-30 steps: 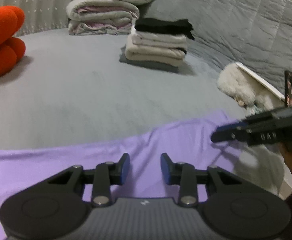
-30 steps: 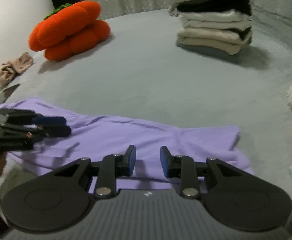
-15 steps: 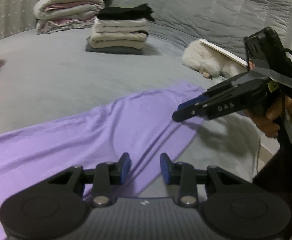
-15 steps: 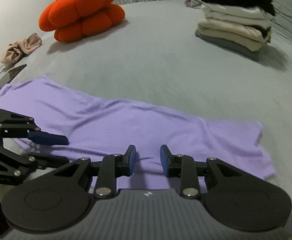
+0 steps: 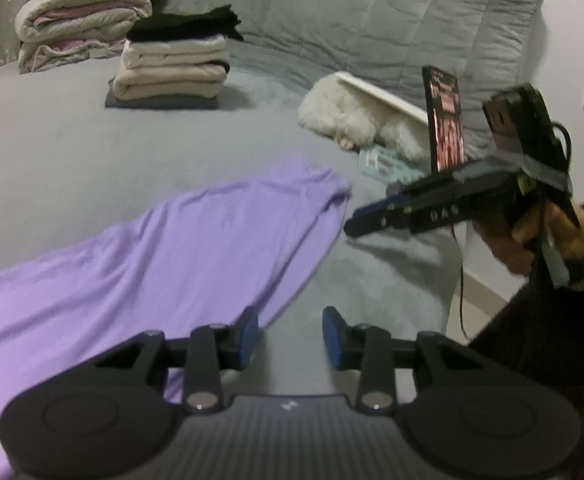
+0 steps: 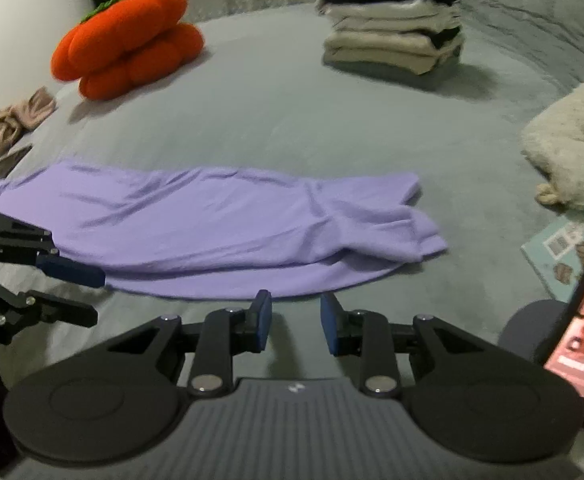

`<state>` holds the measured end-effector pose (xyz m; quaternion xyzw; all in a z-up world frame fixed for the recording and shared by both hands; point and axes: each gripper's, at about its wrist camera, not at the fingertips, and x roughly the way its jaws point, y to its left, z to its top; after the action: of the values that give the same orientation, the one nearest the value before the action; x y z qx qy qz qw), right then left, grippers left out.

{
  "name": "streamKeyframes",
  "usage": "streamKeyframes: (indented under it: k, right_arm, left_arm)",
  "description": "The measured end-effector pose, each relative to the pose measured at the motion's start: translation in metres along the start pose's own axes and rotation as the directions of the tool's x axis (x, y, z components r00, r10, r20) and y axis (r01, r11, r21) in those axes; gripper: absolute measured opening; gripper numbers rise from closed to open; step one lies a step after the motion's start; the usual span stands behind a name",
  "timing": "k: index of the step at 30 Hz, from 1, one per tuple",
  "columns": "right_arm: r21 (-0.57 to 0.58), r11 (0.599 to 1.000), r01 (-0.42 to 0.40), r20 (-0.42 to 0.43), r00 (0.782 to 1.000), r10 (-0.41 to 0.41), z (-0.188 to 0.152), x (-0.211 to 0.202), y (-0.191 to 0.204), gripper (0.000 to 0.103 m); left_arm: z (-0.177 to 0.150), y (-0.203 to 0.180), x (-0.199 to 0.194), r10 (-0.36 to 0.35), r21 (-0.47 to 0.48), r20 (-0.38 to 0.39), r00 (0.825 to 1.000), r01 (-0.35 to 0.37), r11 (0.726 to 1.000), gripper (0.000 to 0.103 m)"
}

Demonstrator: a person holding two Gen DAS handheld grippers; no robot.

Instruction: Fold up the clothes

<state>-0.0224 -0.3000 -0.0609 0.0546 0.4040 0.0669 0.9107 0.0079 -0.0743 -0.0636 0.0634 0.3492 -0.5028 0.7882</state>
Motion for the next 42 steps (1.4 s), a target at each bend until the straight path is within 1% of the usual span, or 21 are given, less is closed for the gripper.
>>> streamKeyframes:
  k: [3, 6, 9, 11, 14, 15, 17, 19, 21, 23, 25, 28, 33, 36, 39, 41, 42]
  right_arm:
    - [0.019, 0.999, 0.030, 0.020, 0.999, -0.030, 0.003, -0.001, -0.001, 0.031]
    - [0.006, 0.997, 0.080, 0.031, 0.996, -0.080, 0.005, -0.004, 0.000, 0.031]
    - [0.018, 0.995, 0.100, 0.049, 0.994, -0.100, 0.005, -0.008, 0.000, 0.031]
    - [0.082, 0.993, 0.086, 0.059, 0.994, -0.091, 0.003, -0.009, -0.004, 0.031]
    - [0.213, 0.974, 0.082, 0.092, 0.990, -0.103, 0.004, -0.015, -0.006, 0.031]
    - [0.249, 0.965, 0.085, 0.112, 0.987, -0.116, 0.004, -0.018, -0.006, 0.031]
    - [0.287, 0.951, 0.117, 0.175, 0.969, -0.172, 0.003, -0.025, 0.001, 0.031]
    - [0.319, 0.938, 0.136, 0.219, 0.952, -0.213, -0.003, -0.029, 0.007, 0.031]
    - [0.331, 0.931, 0.157, 0.239, 0.940, -0.243, -0.009, -0.030, 0.010, 0.031]
    - [0.310, 0.929, 0.203, 0.245, 0.927, -0.285, -0.014, -0.031, 0.012, 0.031]
    - [0.298, 0.926, 0.231, 0.232, 0.924, -0.305, -0.016, -0.031, 0.009, 0.031]
    - [0.281, 0.930, 0.235, 0.210, 0.931, -0.299, -0.021, -0.030, 0.002, 0.031]
    - [0.211, 0.945, 0.250, 0.174, 0.942, -0.288, -0.039, -0.029, 0.002, 0.031]
    - [0.190, 0.954, 0.230, 0.154, 0.953, -0.260, -0.049, -0.028, -0.002, 0.031]
    - [0.170, 0.961, 0.220, 0.151, 0.957, -0.246, -0.055, -0.028, -0.003, 0.031]
    - [0.156, 0.963, 0.220, 0.156, 0.957, -0.244, -0.057, -0.029, -0.003, 0.031]
    - [0.154, 0.964, 0.219, 0.157, 0.957, -0.242, -0.056, -0.029, -0.003, 0.031]
  left_arm:
    - [0.012, 0.000, 0.011, 0.019, -0.020, 0.029, 0.999, -0.018, 1.000, 0.036]
    - [0.025, 0.003, 0.022, 0.034, -0.056, 0.050, 0.998, -0.031, 0.998, 0.036]
    - [0.039, 0.006, 0.032, 0.052, -0.078, 0.043, 0.998, -0.049, 0.996, 0.036]
    - [0.048, 0.008, 0.040, 0.047, -0.083, 0.025, 0.999, -0.045, 0.996, 0.035]
    - [0.063, 0.009, 0.054, 0.042, -0.068, -0.001, 0.999, -0.042, 0.997, 0.035]
    - [0.068, 0.008, 0.059, 0.044, -0.057, -0.008, 0.999, -0.044, 0.997, 0.035]
    - [0.076, 0.008, 0.069, 0.047, -0.054, -0.015, 0.999, -0.048, 0.997, 0.034]
    - [0.080, 0.007, 0.078, 0.025, -0.069, -0.020, 0.999, -0.026, 0.997, 0.034]
    - [0.078, 0.004, 0.087, -0.002, -0.067, -0.028, 1.000, 0.000, 0.998, 0.034]
    - [0.074, 0.002, 0.095, -0.032, -0.074, -0.032, 0.999, 0.030, 0.997, 0.034]
    - [0.069, 0.001, 0.100, -0.066, -0.090, -0.024, 0.998, 0.063, 0.994, 0.033]
    - [0.065, -0.001, 0.106, -0.113, -0.111, -0.013, 0.993, 0.111, 0.988, 0.033]
    - [0.068, -0.006, 0.114, -0.174, -0.124, -0.004, 0.985, 0.172, 0.977, 0.033]
    - [0.071, -0.011, 0.122, -0.199, -0.129, -0.004, 0.980, 0.197, 0.972, 0.033]
    - [0.077, -0.017, 0.131, -0.214, -0.133, 0.000, 0.977, 0.212, 0.968, 0.033]
    - [0.080, -0.020, 0.136, -0.251, -0.146, 0.003, 0.968, 0.249, 0.957, 0.033]
    - [0.081, -0.022, 0.138, -0.281, -0.151, 0.003, 0.960, 0.278, 0.949, 0.033]
